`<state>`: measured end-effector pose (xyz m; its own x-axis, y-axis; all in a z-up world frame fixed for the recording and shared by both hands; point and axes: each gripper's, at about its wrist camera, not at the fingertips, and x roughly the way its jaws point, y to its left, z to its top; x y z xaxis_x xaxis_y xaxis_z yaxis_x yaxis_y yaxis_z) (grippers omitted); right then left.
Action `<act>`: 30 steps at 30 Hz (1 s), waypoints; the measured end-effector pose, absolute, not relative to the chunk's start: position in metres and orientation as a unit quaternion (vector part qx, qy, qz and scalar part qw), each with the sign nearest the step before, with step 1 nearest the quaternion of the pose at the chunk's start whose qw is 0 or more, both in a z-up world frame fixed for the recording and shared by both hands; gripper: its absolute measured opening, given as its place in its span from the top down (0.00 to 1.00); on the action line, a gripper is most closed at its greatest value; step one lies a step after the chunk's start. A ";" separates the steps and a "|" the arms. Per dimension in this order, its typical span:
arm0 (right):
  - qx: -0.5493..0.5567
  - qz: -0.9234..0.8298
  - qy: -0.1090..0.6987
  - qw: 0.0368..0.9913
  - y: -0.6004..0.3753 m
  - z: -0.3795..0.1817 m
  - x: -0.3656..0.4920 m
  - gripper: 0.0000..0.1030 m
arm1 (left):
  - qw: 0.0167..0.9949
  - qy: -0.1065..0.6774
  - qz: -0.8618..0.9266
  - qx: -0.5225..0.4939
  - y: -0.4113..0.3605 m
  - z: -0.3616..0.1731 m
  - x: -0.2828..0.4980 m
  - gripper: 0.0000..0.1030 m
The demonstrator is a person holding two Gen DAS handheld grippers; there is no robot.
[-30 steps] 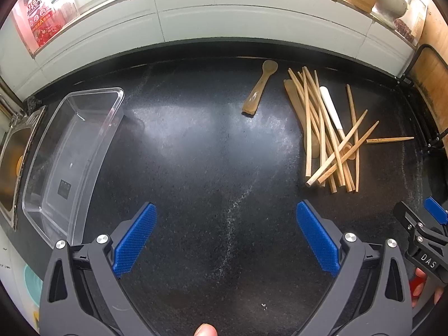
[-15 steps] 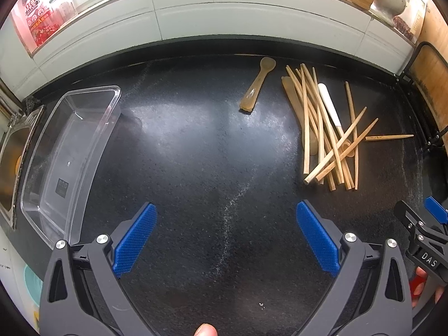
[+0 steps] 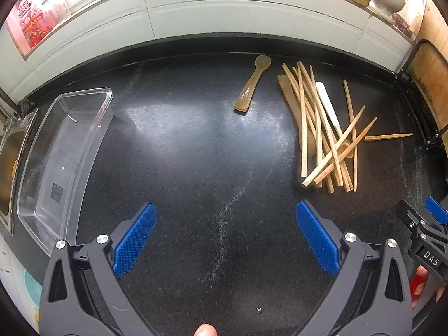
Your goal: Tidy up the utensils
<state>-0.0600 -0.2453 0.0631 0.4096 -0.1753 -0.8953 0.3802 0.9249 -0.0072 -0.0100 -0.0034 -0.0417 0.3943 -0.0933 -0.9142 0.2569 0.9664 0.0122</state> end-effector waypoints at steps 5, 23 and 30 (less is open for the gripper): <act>0.100 -0.172 0.522 0.830 -0.246 0.061 -0.057 0.05 | 0.829 0.543 -0.107 0.077 -0.005 -0.045 -0.004 0.06; 0.118 -0.204 0.532 0.813 -0.261 0.046 -0.036 0.05 | 0.818 0.555 -0.122 0.091 -0.017 -0.060 0.027 0.06; 0.159 -0.246 0.522 0.801 -0.289 0.042 -0.034 0.05 | 0.815 0.552 -0.132 0.115 -0.030 -0.067 0.045 0.06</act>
<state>-0.0336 -0.2886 0.0421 0.3340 -0.2286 -0.9144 0.5600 0.8285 -0.0025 0.0454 -0.0300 -0.0669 0.3547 -0.0880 -0.9308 0.3427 0.9385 0.0419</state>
